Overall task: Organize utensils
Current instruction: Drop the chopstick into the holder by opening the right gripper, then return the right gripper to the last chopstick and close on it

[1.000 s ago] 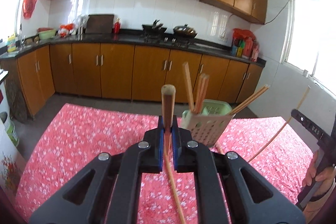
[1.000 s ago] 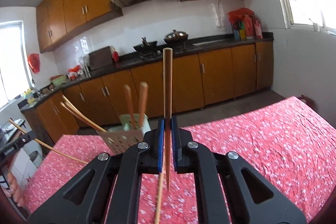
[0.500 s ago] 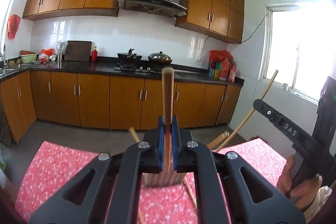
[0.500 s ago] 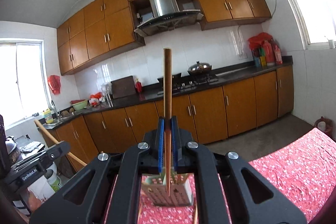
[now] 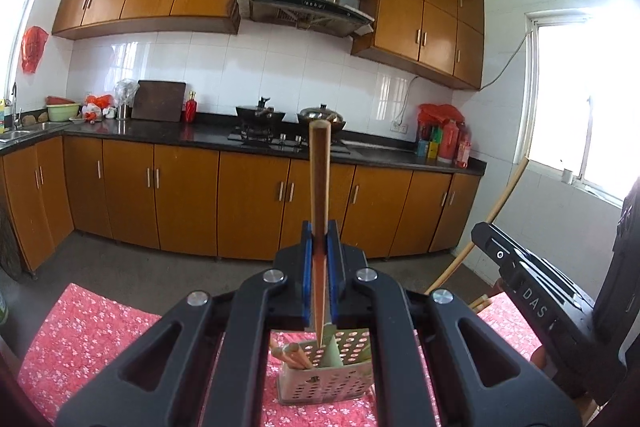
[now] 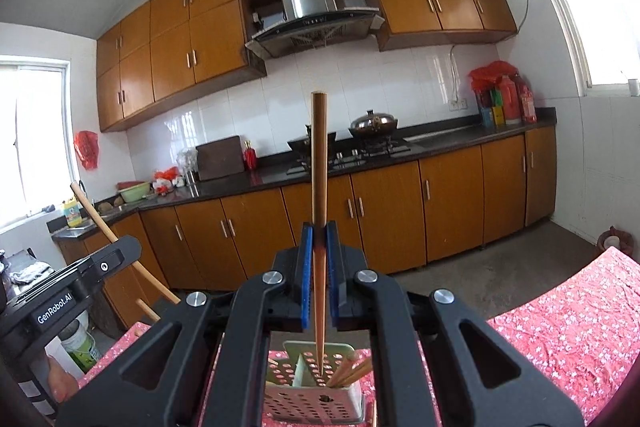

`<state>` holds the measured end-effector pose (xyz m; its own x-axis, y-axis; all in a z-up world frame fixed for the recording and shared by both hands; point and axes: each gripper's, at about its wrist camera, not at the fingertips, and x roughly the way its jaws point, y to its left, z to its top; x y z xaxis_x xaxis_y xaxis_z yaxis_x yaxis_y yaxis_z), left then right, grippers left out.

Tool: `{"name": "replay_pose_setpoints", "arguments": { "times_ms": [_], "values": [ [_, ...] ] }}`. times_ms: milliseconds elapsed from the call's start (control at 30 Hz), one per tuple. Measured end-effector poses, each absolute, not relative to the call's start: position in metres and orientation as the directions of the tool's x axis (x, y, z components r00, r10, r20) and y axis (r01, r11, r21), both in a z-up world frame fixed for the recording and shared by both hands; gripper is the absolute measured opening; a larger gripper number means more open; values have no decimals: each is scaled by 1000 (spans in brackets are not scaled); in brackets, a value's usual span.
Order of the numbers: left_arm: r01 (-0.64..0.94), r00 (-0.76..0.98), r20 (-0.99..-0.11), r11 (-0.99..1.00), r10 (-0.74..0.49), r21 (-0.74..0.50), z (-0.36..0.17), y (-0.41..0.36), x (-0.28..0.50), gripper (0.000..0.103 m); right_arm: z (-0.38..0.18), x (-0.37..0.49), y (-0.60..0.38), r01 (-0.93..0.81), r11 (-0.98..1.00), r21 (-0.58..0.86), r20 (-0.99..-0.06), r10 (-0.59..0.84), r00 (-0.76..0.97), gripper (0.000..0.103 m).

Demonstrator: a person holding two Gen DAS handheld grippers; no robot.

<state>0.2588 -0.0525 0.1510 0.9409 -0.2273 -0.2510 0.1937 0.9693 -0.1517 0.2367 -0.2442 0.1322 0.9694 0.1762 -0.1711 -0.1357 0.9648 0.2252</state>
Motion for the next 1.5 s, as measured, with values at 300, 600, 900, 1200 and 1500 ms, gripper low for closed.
{"name": "replay_pose_setpoints", "arguments": {
  "times_ms": [300,600,900,1200,1500],
  "values": [
    [162,934,-296,975,-202,-154,139,-42,263,14,129,228,-249,-122,967,225,-215,172,961,10],
    [87,937,-321,983,-136,-163,135,-5,207,28,125,179,-274,-79,969,236,-238,136,962,14],
    [30,824,-561,993,-87,-111,24,22,172,31,3,173,-274,-41,968,249,-577,182,796,32],
    [68,690,-708,988,-149,-142,-54,12,163,31,-81,179,-229,-79,976,205,-765,210,609,28],
    [109,615,-761,978,-209,-180,-79,-7,164,31,-89,178,-255,20,990,142,-768,97,633,8]
  ]
}}
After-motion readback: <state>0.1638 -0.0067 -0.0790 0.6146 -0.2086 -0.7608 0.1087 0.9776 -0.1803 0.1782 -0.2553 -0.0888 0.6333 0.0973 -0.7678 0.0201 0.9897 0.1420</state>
